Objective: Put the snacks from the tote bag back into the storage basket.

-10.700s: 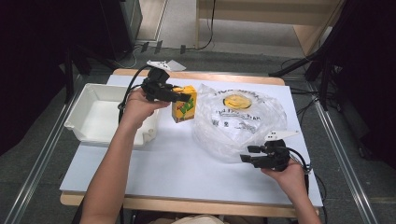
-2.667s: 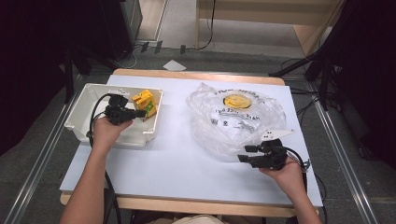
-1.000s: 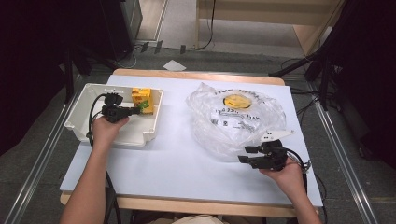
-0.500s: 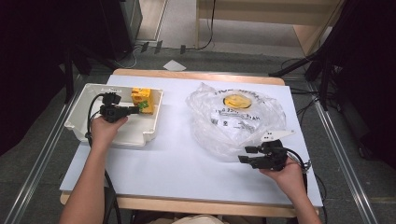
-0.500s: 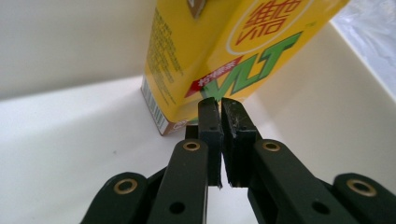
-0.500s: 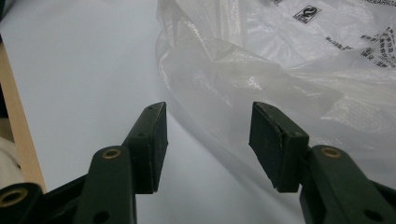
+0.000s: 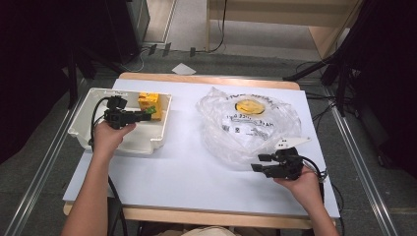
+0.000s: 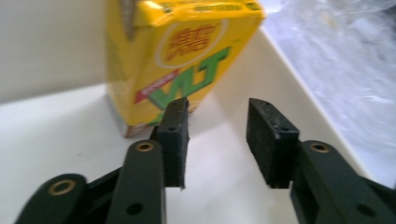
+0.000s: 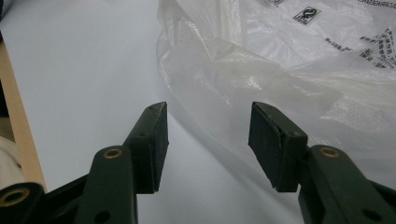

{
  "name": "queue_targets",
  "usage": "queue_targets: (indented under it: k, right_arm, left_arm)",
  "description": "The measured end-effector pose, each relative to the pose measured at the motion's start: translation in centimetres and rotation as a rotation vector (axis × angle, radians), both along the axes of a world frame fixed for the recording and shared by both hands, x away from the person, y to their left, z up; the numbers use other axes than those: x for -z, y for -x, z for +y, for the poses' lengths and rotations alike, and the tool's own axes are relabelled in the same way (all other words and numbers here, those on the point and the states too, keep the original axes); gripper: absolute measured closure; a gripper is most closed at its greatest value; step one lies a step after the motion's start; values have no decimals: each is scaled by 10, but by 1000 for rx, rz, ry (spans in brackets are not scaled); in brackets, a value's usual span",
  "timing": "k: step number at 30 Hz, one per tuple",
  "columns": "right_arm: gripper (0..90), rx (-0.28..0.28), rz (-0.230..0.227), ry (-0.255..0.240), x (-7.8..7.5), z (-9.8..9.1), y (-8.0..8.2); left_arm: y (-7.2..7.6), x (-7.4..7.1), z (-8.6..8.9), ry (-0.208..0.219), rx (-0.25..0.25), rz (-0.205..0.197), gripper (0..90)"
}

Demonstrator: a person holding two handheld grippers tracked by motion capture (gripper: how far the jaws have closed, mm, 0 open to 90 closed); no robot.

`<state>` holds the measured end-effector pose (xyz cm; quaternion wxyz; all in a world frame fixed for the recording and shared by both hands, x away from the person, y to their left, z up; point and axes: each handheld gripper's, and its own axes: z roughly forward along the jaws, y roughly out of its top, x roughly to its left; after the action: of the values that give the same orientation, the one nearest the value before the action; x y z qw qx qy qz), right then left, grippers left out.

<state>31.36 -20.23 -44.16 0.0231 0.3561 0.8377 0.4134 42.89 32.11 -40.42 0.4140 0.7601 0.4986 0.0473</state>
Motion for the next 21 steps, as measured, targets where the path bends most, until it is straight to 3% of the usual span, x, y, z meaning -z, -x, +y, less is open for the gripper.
queue_targets:
  k: [9, 21]
  right_arm:
    - [487, -6, 1, -2, 0, 1, -1]
    - [486, -8, 6, -12, -1, 2, -4]
  left_arm:
    - [4, -9, -15, -9, 48, -10, 456]
    - [14, -22, -37, -36, 108, -38, 434]
